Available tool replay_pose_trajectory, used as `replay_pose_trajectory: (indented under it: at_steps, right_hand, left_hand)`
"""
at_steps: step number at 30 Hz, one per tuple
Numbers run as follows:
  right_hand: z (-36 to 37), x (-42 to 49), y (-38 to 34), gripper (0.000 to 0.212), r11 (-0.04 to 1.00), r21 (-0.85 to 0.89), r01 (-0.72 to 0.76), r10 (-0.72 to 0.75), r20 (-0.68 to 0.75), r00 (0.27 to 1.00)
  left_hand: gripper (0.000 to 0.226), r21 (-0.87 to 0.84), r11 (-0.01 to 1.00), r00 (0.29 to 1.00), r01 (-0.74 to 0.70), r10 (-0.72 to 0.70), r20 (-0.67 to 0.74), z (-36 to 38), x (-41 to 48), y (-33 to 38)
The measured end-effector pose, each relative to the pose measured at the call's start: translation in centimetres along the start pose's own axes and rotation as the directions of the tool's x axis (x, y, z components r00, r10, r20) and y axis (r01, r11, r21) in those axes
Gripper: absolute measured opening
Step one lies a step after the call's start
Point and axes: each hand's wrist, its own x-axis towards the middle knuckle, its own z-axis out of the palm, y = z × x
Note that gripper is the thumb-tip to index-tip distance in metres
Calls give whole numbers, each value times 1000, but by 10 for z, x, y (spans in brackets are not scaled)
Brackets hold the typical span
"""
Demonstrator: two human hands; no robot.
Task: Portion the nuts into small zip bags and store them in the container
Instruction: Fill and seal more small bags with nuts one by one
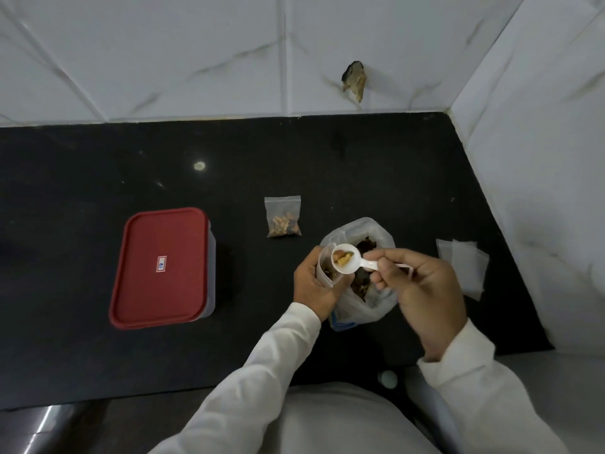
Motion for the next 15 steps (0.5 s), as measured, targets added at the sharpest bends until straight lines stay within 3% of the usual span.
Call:
replay_pose_trajectory:
  at_steps: [2, 5, 10, 15]
  right_hand:
    - [9, -3, 8, 20, 955, -210, 211, -215, 5, 977]
    - [19, -8, 28, 27, 764, -454, 458, -471, 91, 877]
    - [26, -9, 39, 30, 454, -631, 630, -670, 224, 708]
    - [26, -11, 43, 26, 376, -650, 661, -723, 240, 648]
  left_hand:
    - [25, -12, 999, 999, -35, 35, 1, 0, -1, 2]
    - [28, -25, 997, 998, -66, 66, -13, 0, -1, 7]
    - [28, -75, 992, 995, -100, 98, -28, -2, -1, 8]
    - [27, -79, 992, 995, -100, 98, -20, -4, -1, 7]
